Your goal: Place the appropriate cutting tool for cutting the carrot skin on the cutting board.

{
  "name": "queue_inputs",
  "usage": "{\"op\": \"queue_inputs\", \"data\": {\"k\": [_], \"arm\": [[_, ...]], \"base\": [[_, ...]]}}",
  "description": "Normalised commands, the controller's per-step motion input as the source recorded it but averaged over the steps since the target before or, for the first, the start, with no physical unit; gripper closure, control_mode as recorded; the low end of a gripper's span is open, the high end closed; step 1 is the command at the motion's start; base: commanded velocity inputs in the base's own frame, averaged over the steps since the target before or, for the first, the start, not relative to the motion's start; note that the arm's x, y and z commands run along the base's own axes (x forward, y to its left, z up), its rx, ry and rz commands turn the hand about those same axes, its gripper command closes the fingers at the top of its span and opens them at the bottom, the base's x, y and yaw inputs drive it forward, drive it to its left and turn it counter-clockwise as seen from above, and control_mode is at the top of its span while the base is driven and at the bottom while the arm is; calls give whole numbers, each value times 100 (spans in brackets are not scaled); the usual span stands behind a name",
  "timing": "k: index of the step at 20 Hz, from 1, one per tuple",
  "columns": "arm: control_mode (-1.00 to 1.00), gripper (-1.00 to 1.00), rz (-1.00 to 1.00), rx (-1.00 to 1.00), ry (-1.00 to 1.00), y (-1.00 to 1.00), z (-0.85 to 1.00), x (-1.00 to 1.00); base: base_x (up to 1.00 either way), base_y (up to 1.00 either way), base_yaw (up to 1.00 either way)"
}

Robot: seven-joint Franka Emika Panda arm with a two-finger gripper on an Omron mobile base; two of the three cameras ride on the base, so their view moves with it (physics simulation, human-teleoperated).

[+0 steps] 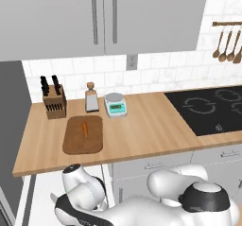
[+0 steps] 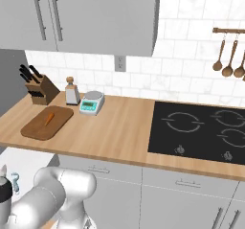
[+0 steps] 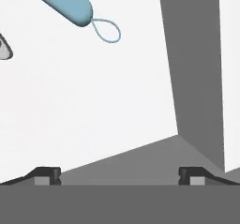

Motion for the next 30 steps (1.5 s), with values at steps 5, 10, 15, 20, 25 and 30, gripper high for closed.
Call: {"op": "queue_inputs", "data": {"k": [5, 10, 15, 20, 25, 30], "arm": [[-100, -100, 6, -2, 1, 38, 0, 50], [-100, -100, 14, 0, -4, 35, 0, 31], [-100, -100, 16, 0, -12, -1, 0, 11], [-100, -100, 21, 0, -6, -6, -2, 31], [-100, -100, 22, 0, 0, -1, -19, 56], [-100, -100, 19, 0, 2, 0, -40, 36]], "base": [[0, 0, 0], [0, 0, 0], [0, 0, 0], [0, 0, 0], [0, 0, 0], [0, 0, 0]]}}
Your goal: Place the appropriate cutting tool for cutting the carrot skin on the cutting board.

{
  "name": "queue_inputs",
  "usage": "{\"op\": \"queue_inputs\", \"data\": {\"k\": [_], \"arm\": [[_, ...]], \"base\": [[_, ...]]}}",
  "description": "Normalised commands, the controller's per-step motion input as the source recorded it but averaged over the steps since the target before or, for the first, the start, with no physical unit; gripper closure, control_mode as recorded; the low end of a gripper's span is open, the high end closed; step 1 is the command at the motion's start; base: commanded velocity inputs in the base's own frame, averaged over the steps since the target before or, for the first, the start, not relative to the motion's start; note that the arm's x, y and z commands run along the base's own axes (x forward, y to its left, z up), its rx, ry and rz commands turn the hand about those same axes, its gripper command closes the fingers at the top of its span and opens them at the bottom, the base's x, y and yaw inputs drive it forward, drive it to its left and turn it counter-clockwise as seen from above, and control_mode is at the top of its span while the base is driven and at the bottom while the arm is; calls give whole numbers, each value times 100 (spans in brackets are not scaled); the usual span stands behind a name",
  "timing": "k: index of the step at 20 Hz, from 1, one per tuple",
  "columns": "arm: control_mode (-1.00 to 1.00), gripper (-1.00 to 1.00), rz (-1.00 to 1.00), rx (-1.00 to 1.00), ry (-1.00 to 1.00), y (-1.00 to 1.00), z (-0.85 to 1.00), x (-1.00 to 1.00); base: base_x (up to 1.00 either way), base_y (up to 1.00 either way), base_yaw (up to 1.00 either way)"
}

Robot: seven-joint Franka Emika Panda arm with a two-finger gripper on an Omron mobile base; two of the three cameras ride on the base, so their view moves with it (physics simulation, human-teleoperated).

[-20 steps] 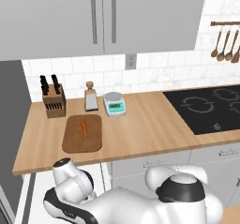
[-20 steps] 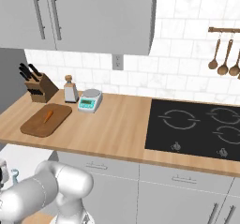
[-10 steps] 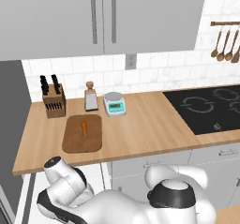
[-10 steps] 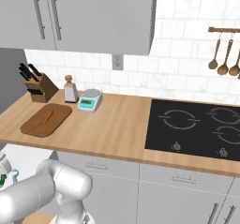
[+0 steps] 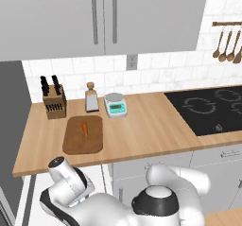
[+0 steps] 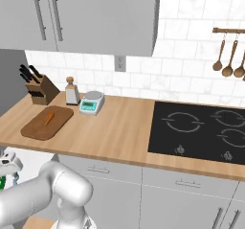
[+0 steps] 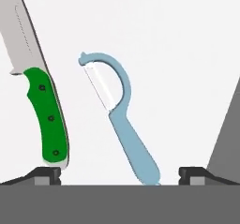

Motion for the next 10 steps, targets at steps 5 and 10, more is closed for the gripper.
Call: {"op": "queue_inputs", "data": {"k": [5, 10], "arm": [[-100, -100, 15, 0, 1, 0, -53, 8], [-100, -100, 14, 2, 1, -20, -37, 25]], "base": [[0, 0, 0], [0, 0, 0]]}}
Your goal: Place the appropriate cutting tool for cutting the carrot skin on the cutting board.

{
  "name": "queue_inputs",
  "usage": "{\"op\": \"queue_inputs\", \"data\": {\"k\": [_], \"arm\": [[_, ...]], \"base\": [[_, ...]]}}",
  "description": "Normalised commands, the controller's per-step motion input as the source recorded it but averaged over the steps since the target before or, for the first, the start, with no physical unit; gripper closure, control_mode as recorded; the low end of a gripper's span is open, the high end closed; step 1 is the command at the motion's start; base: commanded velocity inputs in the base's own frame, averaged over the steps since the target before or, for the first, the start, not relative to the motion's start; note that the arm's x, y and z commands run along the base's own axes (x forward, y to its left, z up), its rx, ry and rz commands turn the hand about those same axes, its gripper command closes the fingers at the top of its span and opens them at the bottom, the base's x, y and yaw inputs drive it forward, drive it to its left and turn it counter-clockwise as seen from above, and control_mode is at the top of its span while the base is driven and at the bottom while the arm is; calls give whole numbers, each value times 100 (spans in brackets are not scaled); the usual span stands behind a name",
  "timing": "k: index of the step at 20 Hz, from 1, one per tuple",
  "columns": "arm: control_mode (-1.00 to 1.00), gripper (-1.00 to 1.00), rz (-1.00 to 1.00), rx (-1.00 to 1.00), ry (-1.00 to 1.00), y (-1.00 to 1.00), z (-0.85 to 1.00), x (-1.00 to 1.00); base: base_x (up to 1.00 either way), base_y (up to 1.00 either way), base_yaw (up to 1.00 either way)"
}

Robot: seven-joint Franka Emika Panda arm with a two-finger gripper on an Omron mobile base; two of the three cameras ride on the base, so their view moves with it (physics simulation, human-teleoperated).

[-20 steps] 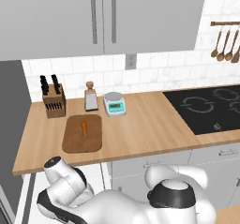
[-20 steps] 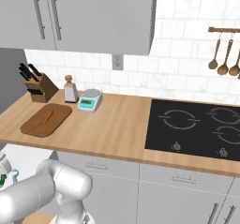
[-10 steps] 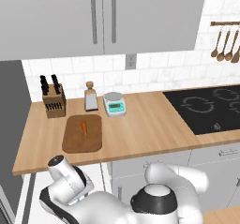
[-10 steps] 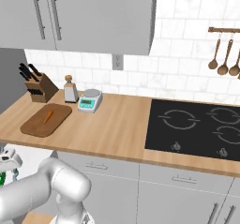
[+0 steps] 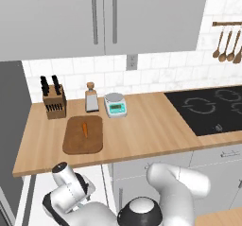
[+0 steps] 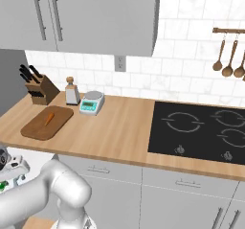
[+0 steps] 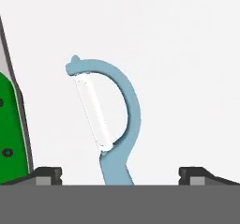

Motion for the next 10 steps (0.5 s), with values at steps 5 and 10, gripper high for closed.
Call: {"op": "queue_inputs", "data": {"k": [5, 10], "arm": [[-100, -100, 13, 0, 3, -12, -44, 11], [-100, 100, 9, 0, 1, -2, -54, -8]], "base": [[0, 0, 0], [0, 0, 0]]}}
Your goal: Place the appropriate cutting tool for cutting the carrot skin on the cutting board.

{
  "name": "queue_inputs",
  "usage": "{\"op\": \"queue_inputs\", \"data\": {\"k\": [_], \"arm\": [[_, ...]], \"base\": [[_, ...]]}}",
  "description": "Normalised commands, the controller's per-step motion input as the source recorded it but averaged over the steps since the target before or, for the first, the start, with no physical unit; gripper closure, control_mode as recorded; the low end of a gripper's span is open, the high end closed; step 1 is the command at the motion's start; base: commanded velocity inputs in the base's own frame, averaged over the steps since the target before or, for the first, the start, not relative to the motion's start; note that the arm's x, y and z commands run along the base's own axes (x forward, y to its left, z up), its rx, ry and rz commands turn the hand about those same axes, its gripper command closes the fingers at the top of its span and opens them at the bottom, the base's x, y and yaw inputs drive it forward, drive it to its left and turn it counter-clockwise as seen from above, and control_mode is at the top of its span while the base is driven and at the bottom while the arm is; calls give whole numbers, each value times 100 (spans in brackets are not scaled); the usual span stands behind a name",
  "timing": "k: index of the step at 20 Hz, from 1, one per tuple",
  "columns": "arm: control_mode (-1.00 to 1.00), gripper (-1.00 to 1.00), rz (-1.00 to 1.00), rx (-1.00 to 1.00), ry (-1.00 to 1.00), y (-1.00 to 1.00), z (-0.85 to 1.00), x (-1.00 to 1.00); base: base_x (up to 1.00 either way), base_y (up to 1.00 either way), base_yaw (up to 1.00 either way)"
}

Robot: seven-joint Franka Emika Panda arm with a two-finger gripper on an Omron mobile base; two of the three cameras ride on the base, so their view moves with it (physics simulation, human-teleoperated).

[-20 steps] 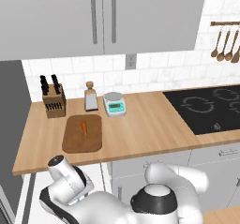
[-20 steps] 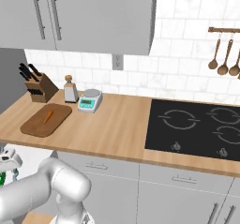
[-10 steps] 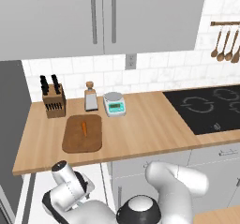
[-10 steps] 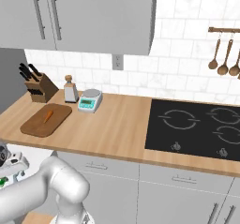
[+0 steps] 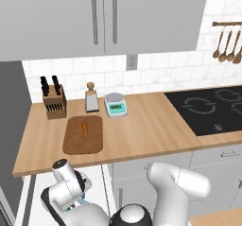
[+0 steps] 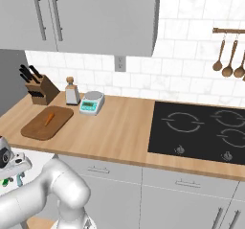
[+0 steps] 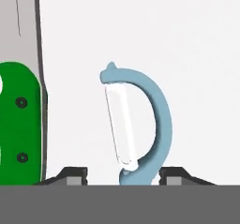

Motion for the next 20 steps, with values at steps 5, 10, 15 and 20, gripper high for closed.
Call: {"op": "queue_inputs", "data": {"k": [5, 10, 15, 20], "arm": [[-100, 100, 5, 0, 0, 0, -39, -22], [-100, 100, 1, 2, -5, -8, 1, -68], [-100, 100, 11, 4, -17, -36, 89, -95], [-100, 100, 16, 1, -12, -38, 100, -82]], "base": [[0, 0, 0], [0, 0, 0], [0, 0, 0], [0, 0, 0]]}}
